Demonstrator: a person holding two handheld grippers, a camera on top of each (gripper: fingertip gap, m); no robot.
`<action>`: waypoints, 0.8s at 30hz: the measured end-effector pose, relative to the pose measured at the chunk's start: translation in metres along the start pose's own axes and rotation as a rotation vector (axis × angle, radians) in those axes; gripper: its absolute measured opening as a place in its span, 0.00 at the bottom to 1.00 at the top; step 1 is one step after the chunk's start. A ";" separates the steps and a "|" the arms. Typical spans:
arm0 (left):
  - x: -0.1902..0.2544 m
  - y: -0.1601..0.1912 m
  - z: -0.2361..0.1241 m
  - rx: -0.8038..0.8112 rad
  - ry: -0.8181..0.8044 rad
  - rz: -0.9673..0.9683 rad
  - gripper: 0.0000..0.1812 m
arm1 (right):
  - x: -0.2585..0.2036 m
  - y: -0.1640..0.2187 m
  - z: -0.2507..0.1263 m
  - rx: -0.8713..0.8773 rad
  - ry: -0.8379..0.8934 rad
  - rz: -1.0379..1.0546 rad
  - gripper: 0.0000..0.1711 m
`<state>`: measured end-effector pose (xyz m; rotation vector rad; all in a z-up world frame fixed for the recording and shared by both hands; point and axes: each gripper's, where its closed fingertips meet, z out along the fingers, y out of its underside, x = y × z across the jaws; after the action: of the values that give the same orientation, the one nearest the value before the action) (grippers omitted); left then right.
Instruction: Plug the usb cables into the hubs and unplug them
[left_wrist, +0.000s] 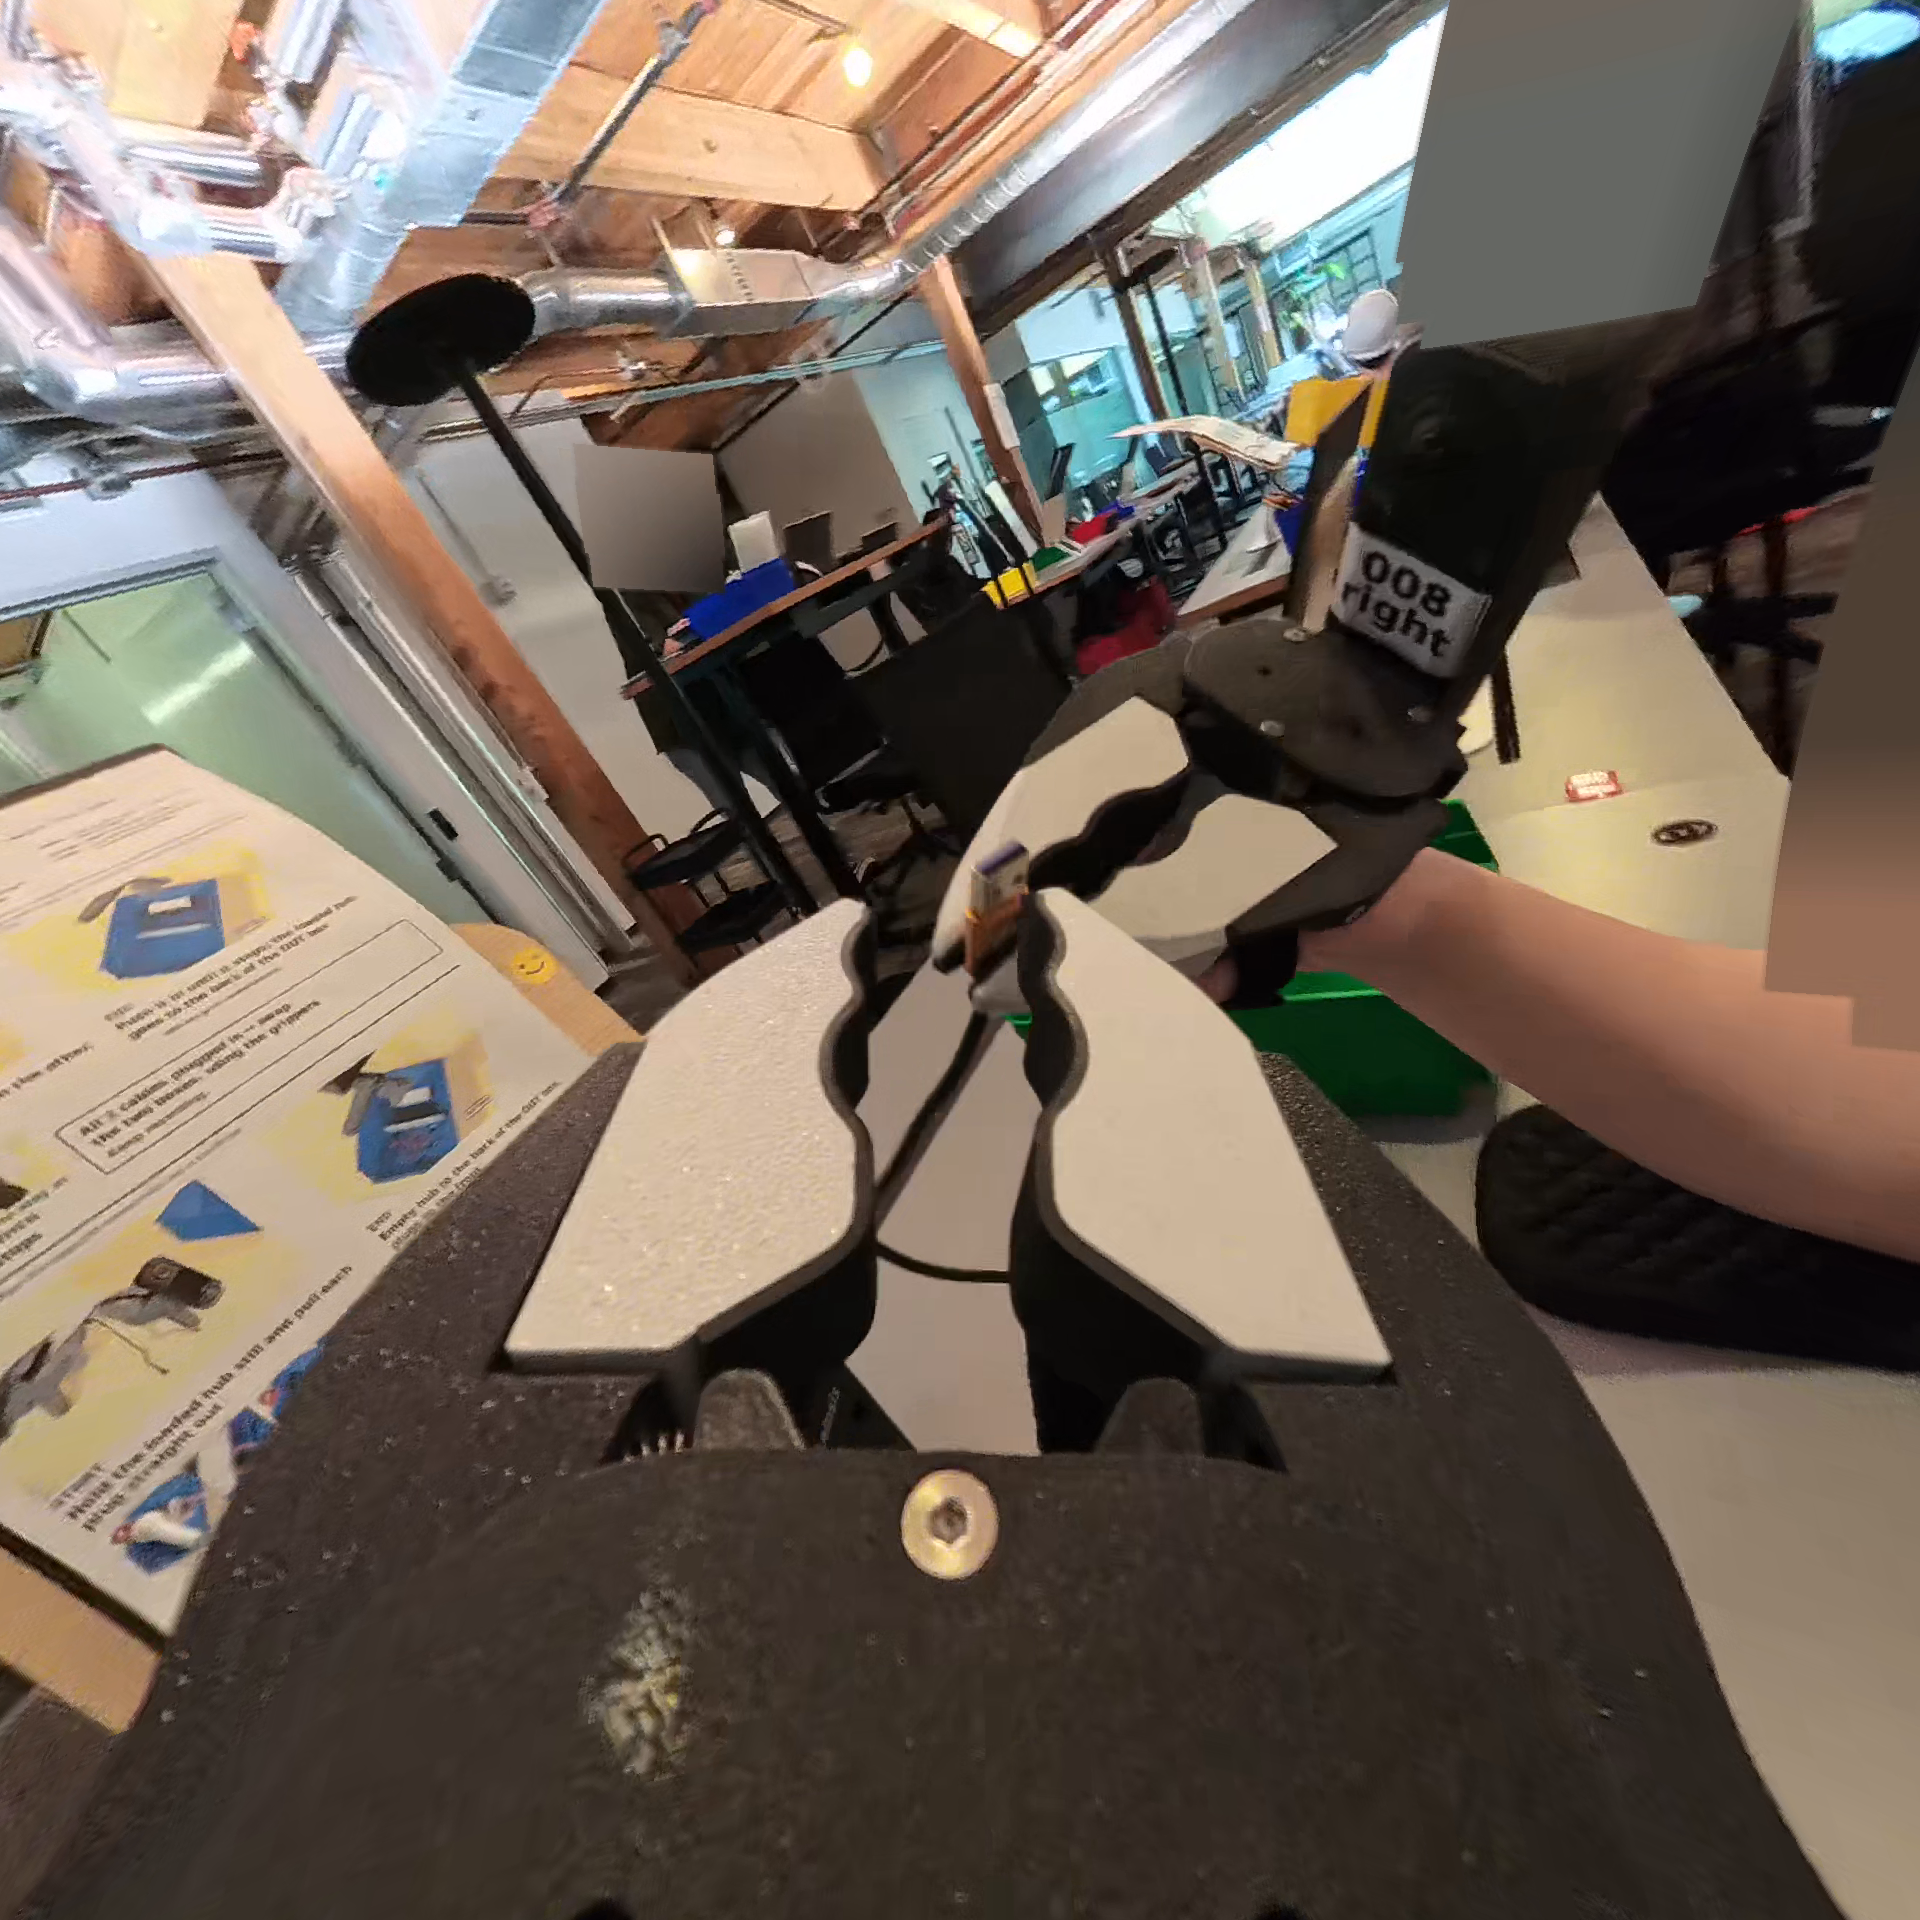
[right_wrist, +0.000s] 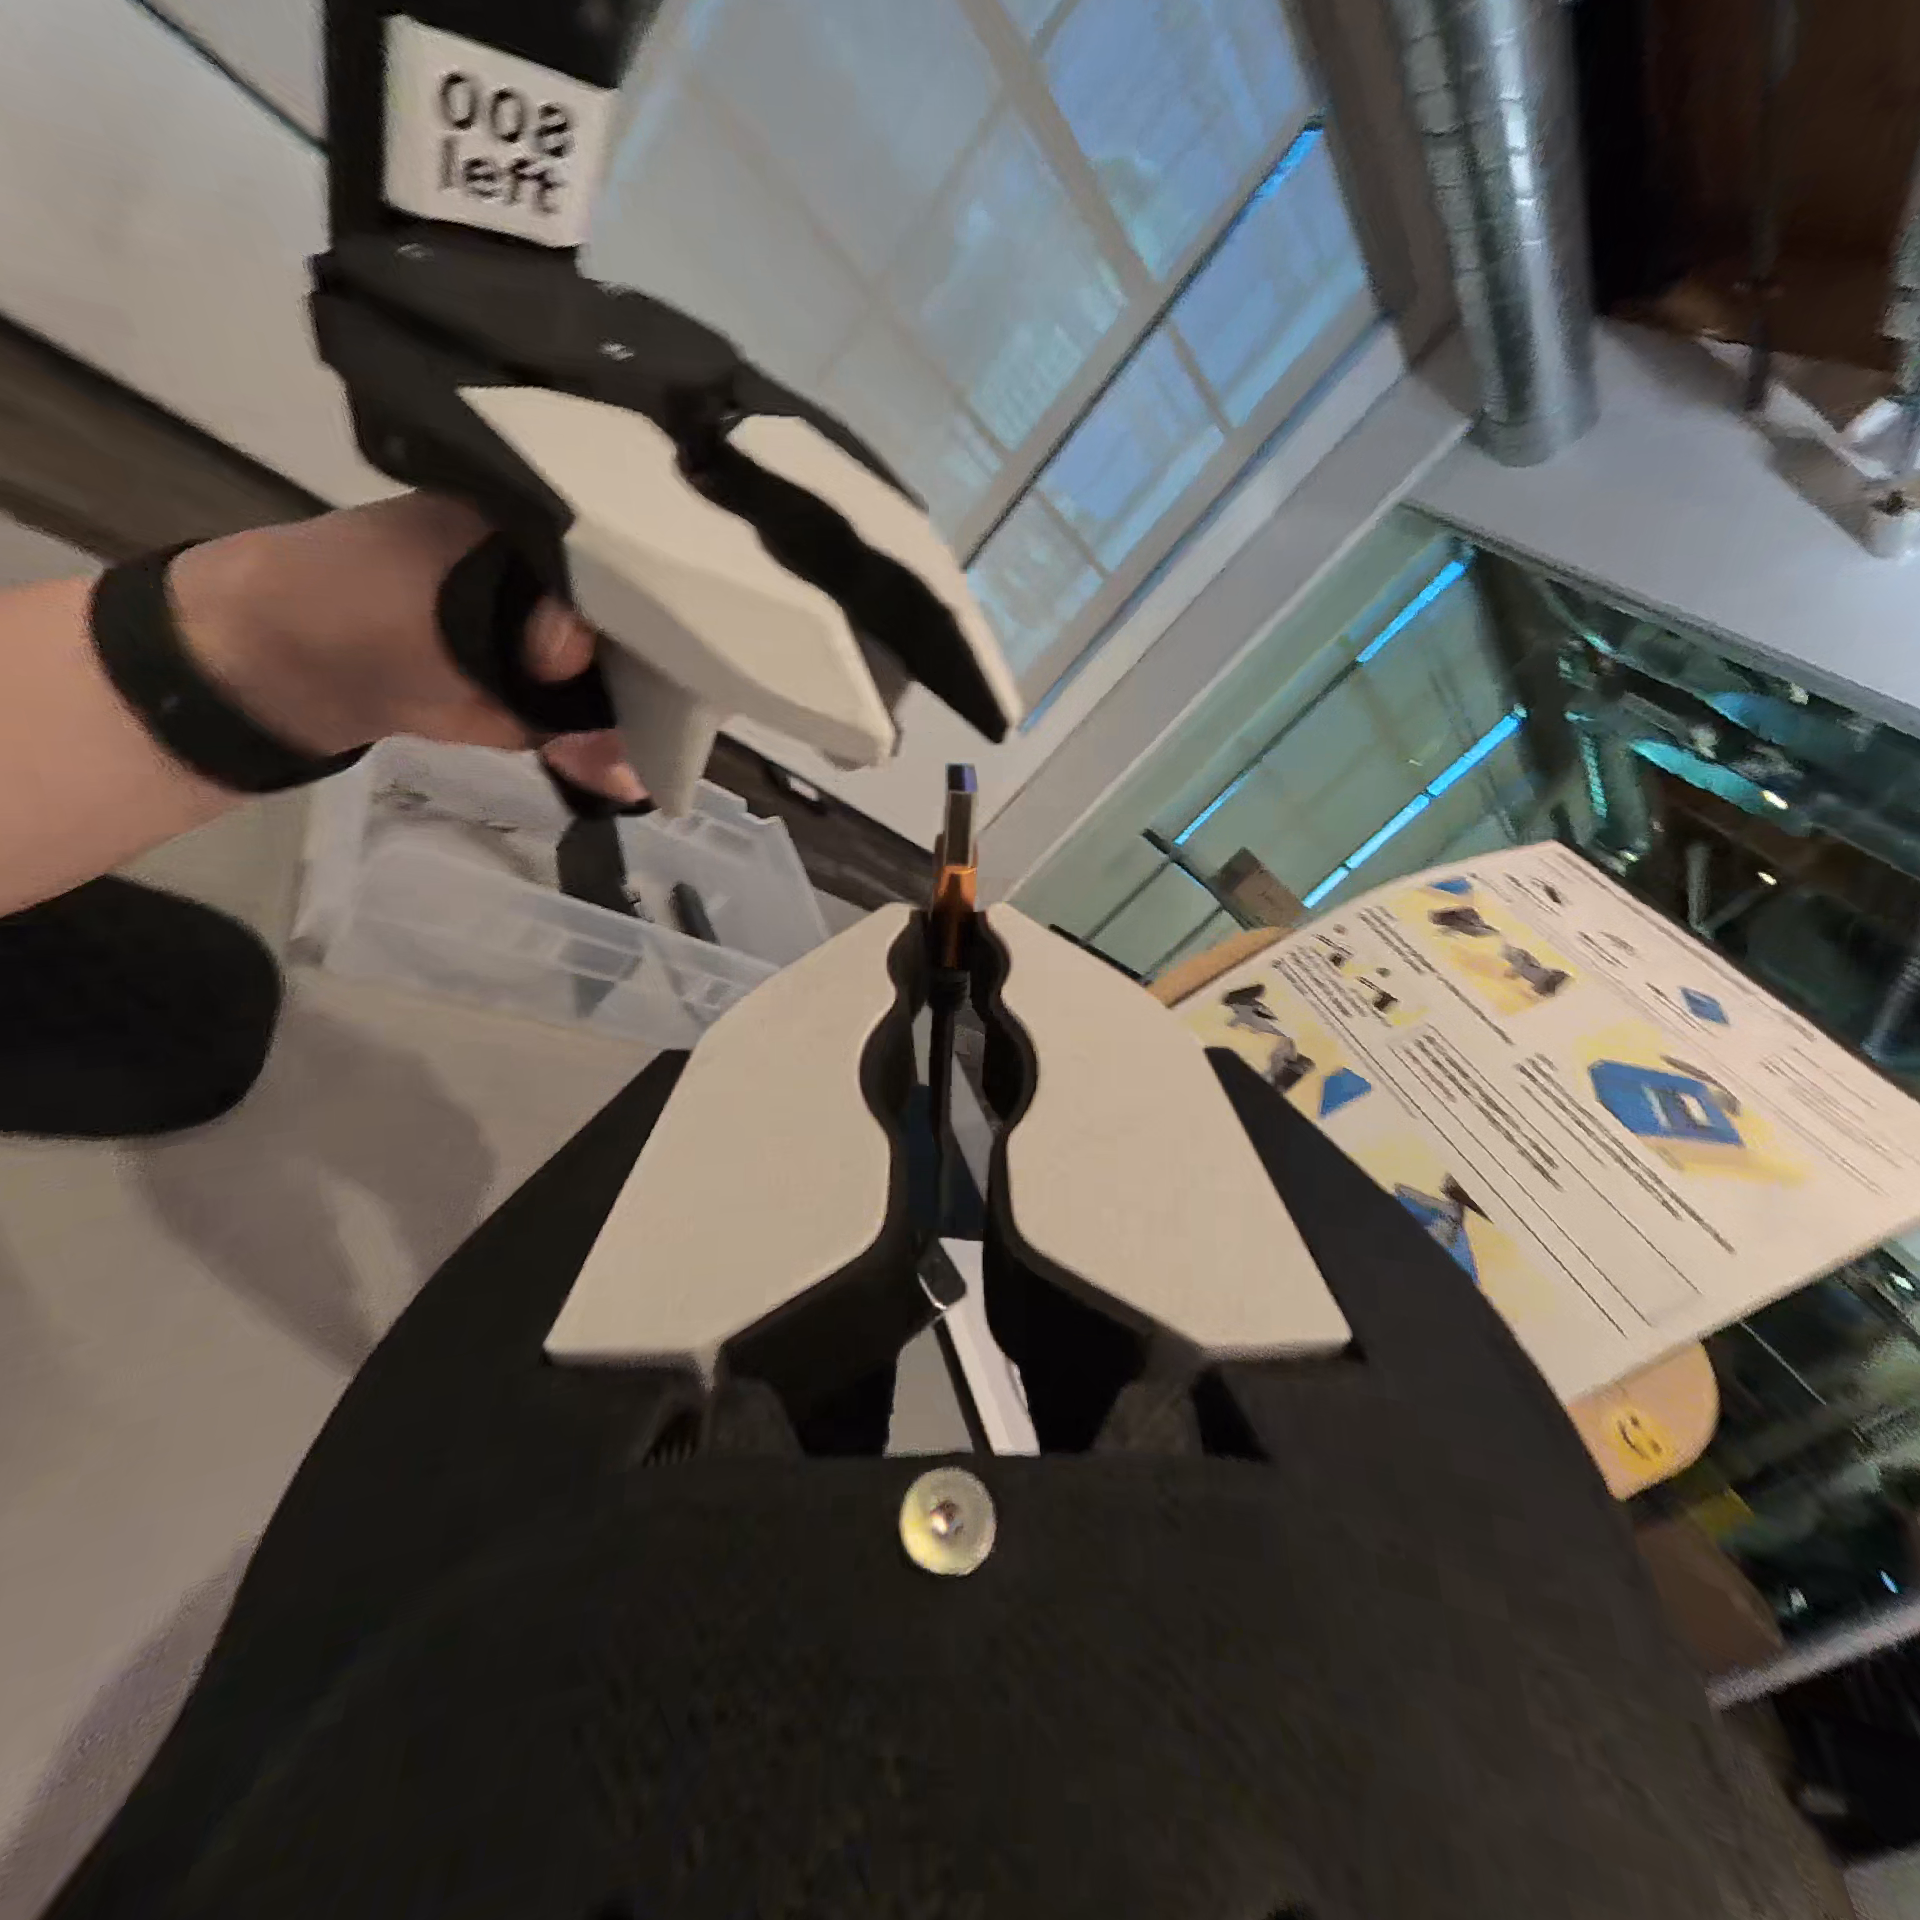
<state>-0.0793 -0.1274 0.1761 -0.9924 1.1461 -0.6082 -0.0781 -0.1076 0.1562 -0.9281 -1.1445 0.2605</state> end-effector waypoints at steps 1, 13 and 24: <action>0.002 0.002 -0.002 -0.012 0.012 0.032 0.14 | -0.005 0.001 0.001 -0.011 -0.026 -0.017 0.05; 0.012 0.021 0.006 -0.142 0.054 0.014 0.12 | -0.014 0.012 0.004 -0.136 -0.017 -0.186 0.05; 0.000 0.029 0.017 -0.128 0.040 -0.221 0.10 | 0.006 0.027 0.004 -0.220 0.102 -0.243 0.05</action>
<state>-0.0657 -0.1079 0.1519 -1.2322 1.1292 -0.7408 -0.0724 -0.0853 0.1404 -0.9715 -1.1934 -0.1113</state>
